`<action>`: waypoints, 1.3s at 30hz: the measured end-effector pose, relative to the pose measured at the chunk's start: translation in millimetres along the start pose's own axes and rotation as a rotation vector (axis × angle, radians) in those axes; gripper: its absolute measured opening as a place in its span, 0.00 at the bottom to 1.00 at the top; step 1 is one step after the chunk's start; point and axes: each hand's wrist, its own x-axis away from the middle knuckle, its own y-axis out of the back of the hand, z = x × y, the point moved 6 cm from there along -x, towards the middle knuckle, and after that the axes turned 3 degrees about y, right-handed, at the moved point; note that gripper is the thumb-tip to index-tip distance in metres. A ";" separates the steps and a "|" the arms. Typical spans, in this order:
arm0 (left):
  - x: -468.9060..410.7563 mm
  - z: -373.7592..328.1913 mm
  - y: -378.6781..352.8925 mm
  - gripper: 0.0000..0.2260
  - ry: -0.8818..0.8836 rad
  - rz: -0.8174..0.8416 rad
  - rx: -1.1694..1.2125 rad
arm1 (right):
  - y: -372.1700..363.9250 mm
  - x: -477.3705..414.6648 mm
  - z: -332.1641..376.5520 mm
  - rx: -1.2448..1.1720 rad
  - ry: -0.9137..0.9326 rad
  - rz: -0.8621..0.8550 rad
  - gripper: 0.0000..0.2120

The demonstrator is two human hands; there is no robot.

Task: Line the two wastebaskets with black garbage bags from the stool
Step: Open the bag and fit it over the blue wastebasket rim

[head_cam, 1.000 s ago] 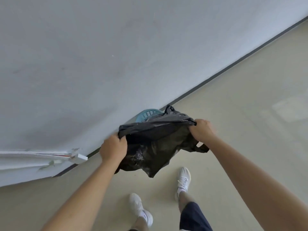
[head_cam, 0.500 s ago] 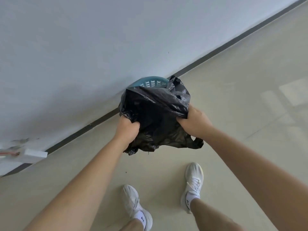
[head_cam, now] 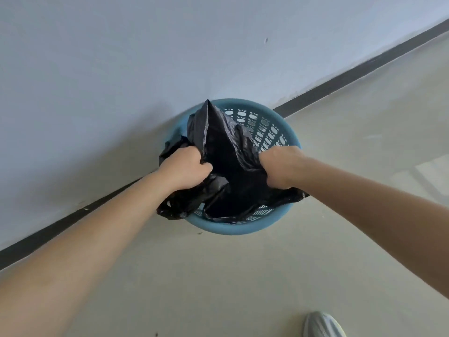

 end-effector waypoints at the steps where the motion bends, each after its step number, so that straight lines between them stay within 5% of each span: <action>1: -6.3 -0.3 -0.4 0.20 -0.040 -0.004 -0.038 | -2.9 -4.2 -0.8 0.062 0.005 -0.020 0.08; 5: -19.6 -5.6 13.7 0.23 -0.166 -0.207 -0.209 | -15.0 -17.6 -0.7 0.253 0.010 -0.136 0.07; 10: 24.9 -10.6 50.1 0.20 -0.226 -0.872 -0.297 | -15.7 0.9 -5.1 0.238 -0.052 -0.179 0.05; 11: 33.2 -4.6 50.6 0.21 -0.190 -0.880 -0.292 | -13.7 7.4 -3.9 0.185 -0.062 -0.162 0.02; 14: 38.8 20.6 32.7 0.22 -0.050 -0.575 -0.132 | -16.1 16.5 -6.6 0.018 -0.156 -0.171 0.35; 16: 40.7 27.6 23.6 0.15 -0.055 -0.434 -0.008 | -11.7 19.6 -11.4 -0.148 -0.215 -0.302 0.43; 19: 46.1 28.7 35.7 0.09 -0.073 -0.334 -0.212 | 2.3 29.3 -17.3 -0.108 -0.157 -0.529 0.31; 23: 54.6 35.3 58.8 0.23 0.039 -0.134 -0.251 | 20.1 51.4 -33.0 -0.023 -0.233 -0.652 0.24; 28: 61.7 39.9 67.4 0.30 -0.002 -0.554 -0.222 | 16.5 57.2 -40.7 -0.128 -0.322 -0.708 0.10; 30: 65.1 39.9 69.8 0.25 -0.108 -0.690 -0.234 | 15.9 53.2 -36.9 -0.108 -0.256 -0.668 0.18; 32: 64.1 39.4 65.1 0.22 -0.197 -0.616 -0.181 | 17.4 49.8 -32.9 -0.108 -0.216 -0.650 0.22; 35: 60.1 41.9 45.4 0.21 -0.191 -0.419 -0.021 | 20.1 44.5 -26.1 -0.166 -0.231 -0.615 0.15; 39: 62.8 38.4 52.5 0.30 -0.165 -0.626 -0.101 | 20.5 41.2 -26.0 -0.074 -0.184 -0.669 0.04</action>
